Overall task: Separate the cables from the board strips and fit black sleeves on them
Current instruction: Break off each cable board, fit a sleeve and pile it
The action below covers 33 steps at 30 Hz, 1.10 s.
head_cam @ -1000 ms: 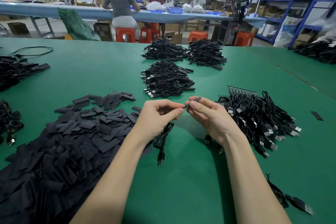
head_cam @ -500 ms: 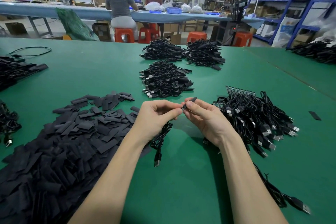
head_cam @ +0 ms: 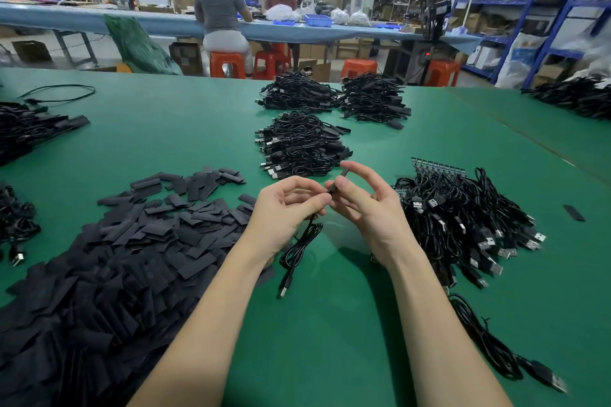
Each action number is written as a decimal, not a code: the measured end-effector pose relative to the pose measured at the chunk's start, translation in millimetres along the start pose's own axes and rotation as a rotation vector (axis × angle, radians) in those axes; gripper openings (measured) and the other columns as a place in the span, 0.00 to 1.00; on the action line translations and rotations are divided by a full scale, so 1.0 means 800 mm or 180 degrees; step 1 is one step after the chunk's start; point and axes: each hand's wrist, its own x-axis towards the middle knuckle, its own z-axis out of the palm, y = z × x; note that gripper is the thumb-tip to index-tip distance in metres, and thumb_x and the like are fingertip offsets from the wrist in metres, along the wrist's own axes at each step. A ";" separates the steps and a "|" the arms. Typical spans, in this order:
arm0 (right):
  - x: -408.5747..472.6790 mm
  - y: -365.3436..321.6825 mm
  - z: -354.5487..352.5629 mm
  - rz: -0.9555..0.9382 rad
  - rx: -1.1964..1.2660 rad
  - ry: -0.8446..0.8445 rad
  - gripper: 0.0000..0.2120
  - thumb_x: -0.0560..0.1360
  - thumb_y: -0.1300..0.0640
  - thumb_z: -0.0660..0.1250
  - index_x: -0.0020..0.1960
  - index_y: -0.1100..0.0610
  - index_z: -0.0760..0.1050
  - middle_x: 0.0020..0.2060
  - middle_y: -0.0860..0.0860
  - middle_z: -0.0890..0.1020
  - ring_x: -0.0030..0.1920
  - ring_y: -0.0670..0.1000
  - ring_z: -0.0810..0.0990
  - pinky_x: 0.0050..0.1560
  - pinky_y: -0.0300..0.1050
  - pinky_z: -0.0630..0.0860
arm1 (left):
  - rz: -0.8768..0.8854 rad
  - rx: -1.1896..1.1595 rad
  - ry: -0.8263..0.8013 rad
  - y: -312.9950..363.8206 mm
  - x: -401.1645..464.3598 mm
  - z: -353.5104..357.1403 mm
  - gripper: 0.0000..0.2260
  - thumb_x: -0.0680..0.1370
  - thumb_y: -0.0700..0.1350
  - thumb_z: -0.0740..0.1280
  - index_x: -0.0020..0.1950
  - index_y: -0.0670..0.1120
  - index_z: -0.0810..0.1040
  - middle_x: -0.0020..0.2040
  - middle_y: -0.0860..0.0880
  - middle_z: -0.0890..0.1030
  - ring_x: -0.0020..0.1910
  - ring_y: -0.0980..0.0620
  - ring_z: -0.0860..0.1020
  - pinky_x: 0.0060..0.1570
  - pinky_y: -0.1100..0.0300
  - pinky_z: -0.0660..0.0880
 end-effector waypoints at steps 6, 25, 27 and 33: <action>-0.001 0.005 0.003 -0.0295 -0.0185 0.0158 0.13 0.75 0.63 0.74 0.57 0.53 0.83 0.44 0.59 0.86 0.45 0.54 0.84 0.49 0.44 0.82 | -0.0090 -0.0028 0.0063 -0.003 0.001 0.002 0.06 0.73 0.35 0.76 0.44 0.45 0.83 0.39 0.44 0.85 0.37 0.52 0.82 0.44 0.64 0.79; -0.004 0.009 0.009 -0.0085 0.0244 0.0348 0.09 0.70 0.59 0.77 0.50 0.54 0.87 0.45 0.60 0.86 0.44 0.54 0.84 0.47 0.43 0.82 | -0.0057 -0.0106 0.0250 -0.007 0.000 0.010 0.05 0.74 0.35 0.75 0.44 0.44 0.83 0.37 0.46 0.86 0.37 0.53 0.82 0.45 0.65 0.78; -0.003 0.007 0.010 -0.0020 0.0332 0.0364 0.10 0.72 0.62 0.76 0.52 0.55 0.85 0.46 0.59 0.87 0.43 0.53 0.85 0.46 0.41 0.82 | -0.0008 -0.0004 0.0219 -0.007 0.003 0.008 0.05 0.74 0.35 0.75 0.45 0.44 0.83 0.38 0.48 0.85 0.38 0.53 0.82 0.46 0.63 0.79; 0.003 -0.005 0.012 -0.0226 0.0583 0.0827 0.09 0.75 0.64 0.74 0.54 0.57 0.82 0.42 0.56 0.87 0.38 0.49 0.84 0.40 0.37 0.80 | -0.0129 0.1624 -0.0023 -0.009 0.008 -0.008 0.16 0.70 0.53 0.80 0.52 0.56 0.78 0.48 0.57 0.82 0.48 0.60 0.80 0.52 0.67 0.75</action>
